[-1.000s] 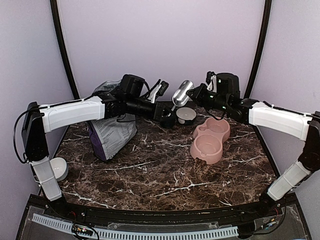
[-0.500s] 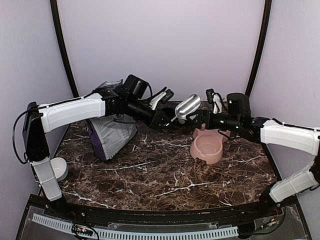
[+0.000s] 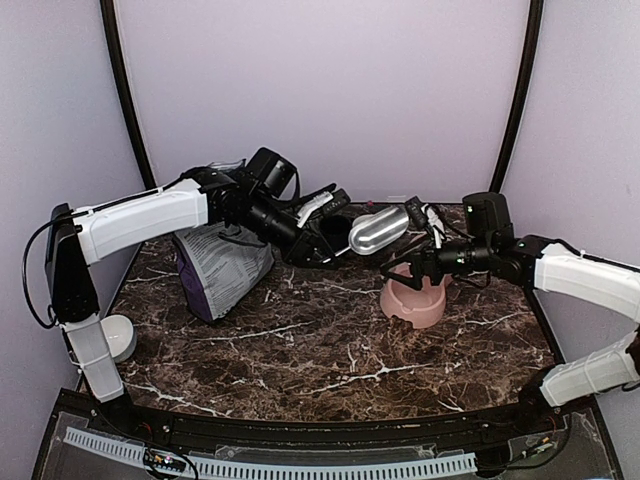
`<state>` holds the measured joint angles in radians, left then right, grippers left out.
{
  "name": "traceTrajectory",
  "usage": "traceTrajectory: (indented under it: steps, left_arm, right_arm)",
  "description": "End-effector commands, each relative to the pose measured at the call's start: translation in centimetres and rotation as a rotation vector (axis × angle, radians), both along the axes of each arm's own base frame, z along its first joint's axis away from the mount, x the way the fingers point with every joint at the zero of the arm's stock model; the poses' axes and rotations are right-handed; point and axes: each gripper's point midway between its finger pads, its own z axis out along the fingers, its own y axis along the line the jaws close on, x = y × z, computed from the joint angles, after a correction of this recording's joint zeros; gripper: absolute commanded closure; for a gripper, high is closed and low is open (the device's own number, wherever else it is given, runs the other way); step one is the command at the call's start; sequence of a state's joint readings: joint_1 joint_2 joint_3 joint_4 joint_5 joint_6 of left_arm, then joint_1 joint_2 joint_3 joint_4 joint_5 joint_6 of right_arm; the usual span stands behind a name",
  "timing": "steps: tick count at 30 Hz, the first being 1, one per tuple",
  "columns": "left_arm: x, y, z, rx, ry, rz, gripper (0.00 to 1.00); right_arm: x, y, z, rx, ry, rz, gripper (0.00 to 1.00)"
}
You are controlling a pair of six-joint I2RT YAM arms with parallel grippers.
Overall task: Serve the pet food
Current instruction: Pass from the right arm to the left, then pass from the left arm to the right
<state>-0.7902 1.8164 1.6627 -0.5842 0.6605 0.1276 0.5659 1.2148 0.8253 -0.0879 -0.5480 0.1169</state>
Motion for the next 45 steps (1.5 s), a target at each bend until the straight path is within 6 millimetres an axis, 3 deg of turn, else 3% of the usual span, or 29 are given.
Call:
traceTrajectory:
  steps: [1,5,14,18,28,32,33,38,45]
  left_arm:
    - [-1.4,0.2,1.4,-0.029,-0.006,-0.090,1.00]
    - [-1.6,0.4,1.2,-0.019,-0.003,-0.097,1.00]
    - [-3.5,0.8,2.1,-0.051,0.026,-0.172,1.00]
    - [-3.6,1.1,1.9,-0.035,0.023,-0.170,1.00]
    - [-4.4,1.4,1.6,-0.024,0.029,-0.187,1.00]
    - [-4.3,1.5,1.4,-0.007,0.019,-0.177,1.00]
    - [-4.2,1.6,1.5,-0.007,0.016,-0.176,1.00]
    - [-4.2,1.6,1.0,0.017,0.012,-0.168,1.00]
    - [-4.4,1.5,0.5,0.032,0.019,-0.174,1.00]
  right_arm:
    - [-1.1,1.2,2.5,0.054,-0.041,0.142,0.15]
    - [-1.8,1.8,3.2,0.075,-0.018,0.201,0.19]
    - [-0.7,1.2,4.6,0.045,-0.070,0.138,0.19]
    - [-0.7,1.6,5.6,0.064,-0.046,0.154,0.23]
    - [-1.4,2.1,6.7,0.057,-0.005,0.233,0.55]
    - [-1.6,2.1,5.9,0.034,0.035,0.254,0.71]
    - [-1.6,2.2,6.6,0.040,0.024,0.263,0.74]
    - [-2.0,2.7,7.1,0.063,0.032,0.308,0.84]
    - [-2.8,3.0,6.2,0.064,0.097,0.364,0.95]
